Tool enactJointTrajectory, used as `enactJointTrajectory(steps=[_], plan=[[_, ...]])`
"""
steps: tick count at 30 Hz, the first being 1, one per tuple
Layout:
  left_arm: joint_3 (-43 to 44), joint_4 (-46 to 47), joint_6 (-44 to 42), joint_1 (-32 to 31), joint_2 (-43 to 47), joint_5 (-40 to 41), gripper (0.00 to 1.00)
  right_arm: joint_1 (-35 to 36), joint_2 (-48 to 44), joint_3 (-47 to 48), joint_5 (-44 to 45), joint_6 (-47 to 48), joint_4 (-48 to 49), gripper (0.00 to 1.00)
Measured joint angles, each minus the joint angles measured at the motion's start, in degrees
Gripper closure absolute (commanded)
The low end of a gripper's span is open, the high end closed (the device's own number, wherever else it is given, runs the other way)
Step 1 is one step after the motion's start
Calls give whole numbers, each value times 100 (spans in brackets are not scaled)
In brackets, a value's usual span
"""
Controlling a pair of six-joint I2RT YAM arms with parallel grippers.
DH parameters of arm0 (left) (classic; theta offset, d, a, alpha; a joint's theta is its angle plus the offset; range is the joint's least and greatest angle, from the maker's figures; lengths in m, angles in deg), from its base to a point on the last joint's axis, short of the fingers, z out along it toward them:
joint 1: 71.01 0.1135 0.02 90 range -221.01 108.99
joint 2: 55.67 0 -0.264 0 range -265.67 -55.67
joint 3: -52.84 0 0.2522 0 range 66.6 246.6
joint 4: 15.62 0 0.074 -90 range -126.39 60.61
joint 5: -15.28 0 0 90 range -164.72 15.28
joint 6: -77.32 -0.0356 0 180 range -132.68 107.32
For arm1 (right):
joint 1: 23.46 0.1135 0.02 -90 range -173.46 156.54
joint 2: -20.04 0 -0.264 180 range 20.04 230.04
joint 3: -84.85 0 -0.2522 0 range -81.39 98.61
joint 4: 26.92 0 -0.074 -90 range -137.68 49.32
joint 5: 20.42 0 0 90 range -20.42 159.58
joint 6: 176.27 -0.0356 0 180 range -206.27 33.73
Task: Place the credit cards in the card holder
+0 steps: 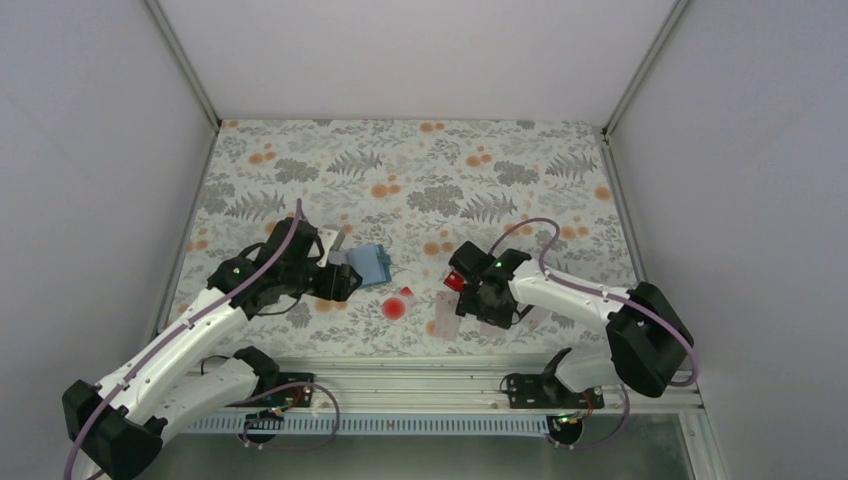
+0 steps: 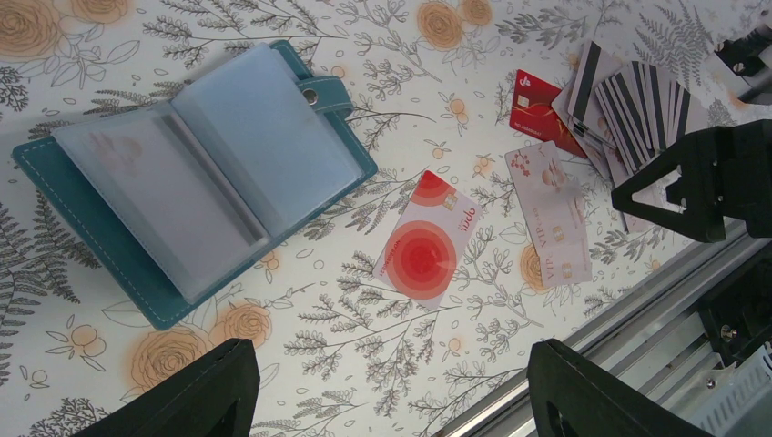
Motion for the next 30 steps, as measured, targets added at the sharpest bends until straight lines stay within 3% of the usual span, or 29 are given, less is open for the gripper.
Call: enactJointTrajectory(steps=[8,12,19,30], plan=[[0,-2,0,0,0,4,25,-138,-219,-393,278,1233,96,10],[0,-2,0,0,-2,2,25,-448,-601,-778,166,1740,337,10],[0,-2,-4,0,-79,0,25,-649,-304,-852,-87,2138,841,10],[0,-26,-9,0,-103,-2,25,-848,-76,-774,0,2087,859,23]])
